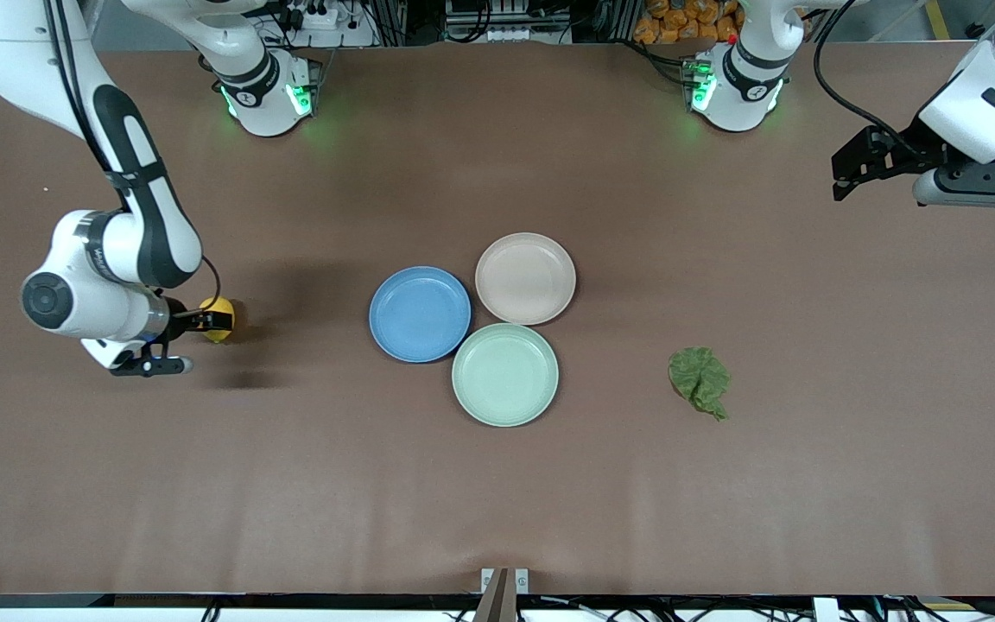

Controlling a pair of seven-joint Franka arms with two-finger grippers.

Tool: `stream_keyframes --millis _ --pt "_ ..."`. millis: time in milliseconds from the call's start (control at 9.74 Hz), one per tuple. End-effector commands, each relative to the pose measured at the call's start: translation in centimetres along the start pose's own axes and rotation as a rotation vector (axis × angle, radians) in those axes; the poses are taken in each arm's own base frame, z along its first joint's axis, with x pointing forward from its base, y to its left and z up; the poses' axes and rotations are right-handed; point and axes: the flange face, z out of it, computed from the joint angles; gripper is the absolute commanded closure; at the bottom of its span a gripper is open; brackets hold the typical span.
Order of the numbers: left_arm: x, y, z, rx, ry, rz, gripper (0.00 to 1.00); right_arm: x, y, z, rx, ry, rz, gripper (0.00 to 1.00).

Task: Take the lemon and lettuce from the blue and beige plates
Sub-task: 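Lower the lemon onto the table and open the right gripper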

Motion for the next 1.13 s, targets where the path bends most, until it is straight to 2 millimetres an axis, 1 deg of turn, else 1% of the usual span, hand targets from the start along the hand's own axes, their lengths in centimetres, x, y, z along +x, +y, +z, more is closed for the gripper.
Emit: stream_keyframes --millis 0,205,411,616,924,1027 --pt "0.3 -0.2 -0.2 -0.003 -0.012 0.007 0.0 -0.9 0.5 -3.7 0.012 0.043 0.005 0.0" --pt "0.3 -0.2 -0.2 -0.003 -0.011 0.007 0.0 -1.9 1.6 -6.6 0.02 0.06 0.016 0.0" --pt "0.2 -0.1 -0.4 -0.005 -0.008 0.006 0.0 -3.4 1.6 -10.1 0.03 0.074 0.018 0.0" --pt "0.0 0.0 -1.7 -0.011 0.018 0.008 0.0 -4.9 1.4 -13.7 0.027 0.095 0.006 0.0" --pt "-0.1 0.1 -1.9 -0.01 0.021 0.011 0.0 -6.8 1.3 -18.3 -0.008 0.133 -0.03 0.0" --pt "-0.2 0.2 -2.0 -0.011 0.022 0.011 0.0 -7.0 1.4 -20.1 -0.018 0.137 -0.036 0.0"
